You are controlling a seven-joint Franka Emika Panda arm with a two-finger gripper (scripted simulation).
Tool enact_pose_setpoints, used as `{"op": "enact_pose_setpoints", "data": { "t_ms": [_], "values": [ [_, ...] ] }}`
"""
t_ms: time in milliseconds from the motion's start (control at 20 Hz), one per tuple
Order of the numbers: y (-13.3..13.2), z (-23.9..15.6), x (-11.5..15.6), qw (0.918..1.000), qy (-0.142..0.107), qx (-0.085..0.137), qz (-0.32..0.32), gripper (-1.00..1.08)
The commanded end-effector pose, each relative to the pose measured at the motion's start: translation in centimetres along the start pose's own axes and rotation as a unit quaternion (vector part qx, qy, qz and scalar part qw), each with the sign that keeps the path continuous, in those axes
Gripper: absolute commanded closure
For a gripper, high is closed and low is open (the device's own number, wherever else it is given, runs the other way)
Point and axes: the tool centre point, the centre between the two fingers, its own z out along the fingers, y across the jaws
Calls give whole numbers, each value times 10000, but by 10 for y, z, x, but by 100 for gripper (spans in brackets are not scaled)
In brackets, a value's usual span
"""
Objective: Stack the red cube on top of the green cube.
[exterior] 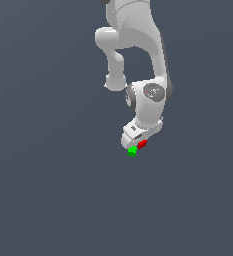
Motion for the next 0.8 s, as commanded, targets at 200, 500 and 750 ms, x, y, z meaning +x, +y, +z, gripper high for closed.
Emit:
{"op": "enact_pose_setpoints", "data": {
  "t_ms": [200, 500, 750],
  "values": [
    [32, 20, -8, 10000, 0, -2, 1, 108],
    [35, 22, -7, 10000, 1, 1, 2, -92],
    [35, 22, -7, 10000, 1, 1, 2, -92]
  ]
}}
